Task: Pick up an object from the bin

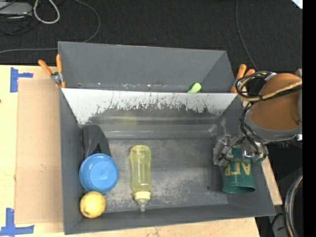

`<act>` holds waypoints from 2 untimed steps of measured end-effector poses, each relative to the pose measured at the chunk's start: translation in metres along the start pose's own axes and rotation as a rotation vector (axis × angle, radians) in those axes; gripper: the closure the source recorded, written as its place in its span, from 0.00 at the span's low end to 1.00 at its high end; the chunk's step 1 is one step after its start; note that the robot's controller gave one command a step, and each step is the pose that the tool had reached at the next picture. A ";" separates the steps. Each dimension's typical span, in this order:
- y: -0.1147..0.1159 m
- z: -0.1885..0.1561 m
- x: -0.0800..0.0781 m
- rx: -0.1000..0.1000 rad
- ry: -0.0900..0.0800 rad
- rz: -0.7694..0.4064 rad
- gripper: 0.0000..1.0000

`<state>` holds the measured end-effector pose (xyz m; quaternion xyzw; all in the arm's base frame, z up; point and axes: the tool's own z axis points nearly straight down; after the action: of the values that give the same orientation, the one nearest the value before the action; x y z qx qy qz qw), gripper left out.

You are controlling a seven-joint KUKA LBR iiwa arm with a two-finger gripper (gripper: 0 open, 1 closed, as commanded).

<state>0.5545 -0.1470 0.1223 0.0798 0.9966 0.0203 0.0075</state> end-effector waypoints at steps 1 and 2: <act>-0.005 0.022 0.003 -0.004 0.005 0.012 1.00; 0.019 0.019 -0.009 -0.005 -0.001 0.010 1.00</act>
Offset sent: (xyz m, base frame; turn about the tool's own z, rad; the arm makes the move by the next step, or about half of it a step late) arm 0.0105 0.0155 -0.0189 0.0131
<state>0.5664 -0.1293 0.1041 0.0846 0.9961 0.0225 0.0083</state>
